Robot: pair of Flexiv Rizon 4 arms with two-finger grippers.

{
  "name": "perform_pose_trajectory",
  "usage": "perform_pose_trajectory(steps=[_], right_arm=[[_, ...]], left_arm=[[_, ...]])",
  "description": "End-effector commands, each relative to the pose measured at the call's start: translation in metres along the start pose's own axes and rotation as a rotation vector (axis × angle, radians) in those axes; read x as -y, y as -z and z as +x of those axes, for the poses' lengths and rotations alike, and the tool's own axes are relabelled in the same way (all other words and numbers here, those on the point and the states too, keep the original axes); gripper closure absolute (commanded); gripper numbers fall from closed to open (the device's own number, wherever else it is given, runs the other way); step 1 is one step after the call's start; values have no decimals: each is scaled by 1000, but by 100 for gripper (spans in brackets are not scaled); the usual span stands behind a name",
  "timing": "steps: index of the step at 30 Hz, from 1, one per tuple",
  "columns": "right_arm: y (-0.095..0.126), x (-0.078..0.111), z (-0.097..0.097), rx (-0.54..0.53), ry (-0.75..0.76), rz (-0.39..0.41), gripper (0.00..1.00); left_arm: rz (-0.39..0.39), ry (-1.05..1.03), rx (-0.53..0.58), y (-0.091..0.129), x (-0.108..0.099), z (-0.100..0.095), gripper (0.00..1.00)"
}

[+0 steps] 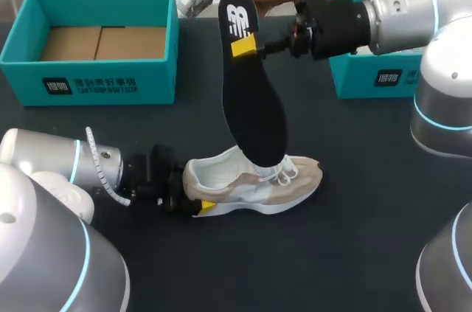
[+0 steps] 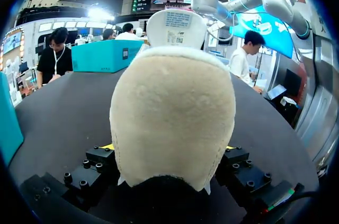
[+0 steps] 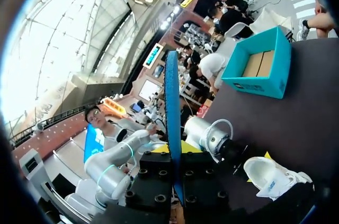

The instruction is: Take the shoe out of the shoebox, open the shoe tongue, remove and reinsert the insole, then place the shoe into the shoebox

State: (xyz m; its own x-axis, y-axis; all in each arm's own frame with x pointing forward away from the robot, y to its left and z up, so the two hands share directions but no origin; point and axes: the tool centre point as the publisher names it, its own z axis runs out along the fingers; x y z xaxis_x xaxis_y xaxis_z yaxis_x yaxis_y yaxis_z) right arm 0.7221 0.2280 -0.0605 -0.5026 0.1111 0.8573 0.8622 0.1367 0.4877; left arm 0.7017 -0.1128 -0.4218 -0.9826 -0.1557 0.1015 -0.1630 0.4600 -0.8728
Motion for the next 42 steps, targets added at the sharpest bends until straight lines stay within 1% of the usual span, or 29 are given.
perform_pose_trajectory(steps=[1,5,10,13,19,24,27,31,35,42], right_arm=[[14,14,14,11,18,-70,100],[20,16,25,34,21,-78,100],[25,21,34,26,45,-106,100],[28,23,39,13,83,-126,100],[31,22,48,-11,197,-118,100],[31,22,53,-4,235,-85,100],[33,24,54,-3,228,-85,100],[37,29,59,-16,242,-102,100],[42,33,64,-1,246,-125,100],[44,34,66,0,260,-124,100]], left_arm=[[-3,1,2,-3,-8,1,100],[-3,1,2,-3,-8,1,100],[-3,1,2,-3,-8,1,100],[-3,1,2,-3,-8,1,100],[-3,1,2,-3,-8,1,100],[-3,1,2,-3,-8,1,100],[-3,1,2,-3,-8,1,100],[-3,1,2,-3,-8,1,100],[-3,1,2,-3,-8,1,100],[-3,1,2,-3,-8,1,100]])
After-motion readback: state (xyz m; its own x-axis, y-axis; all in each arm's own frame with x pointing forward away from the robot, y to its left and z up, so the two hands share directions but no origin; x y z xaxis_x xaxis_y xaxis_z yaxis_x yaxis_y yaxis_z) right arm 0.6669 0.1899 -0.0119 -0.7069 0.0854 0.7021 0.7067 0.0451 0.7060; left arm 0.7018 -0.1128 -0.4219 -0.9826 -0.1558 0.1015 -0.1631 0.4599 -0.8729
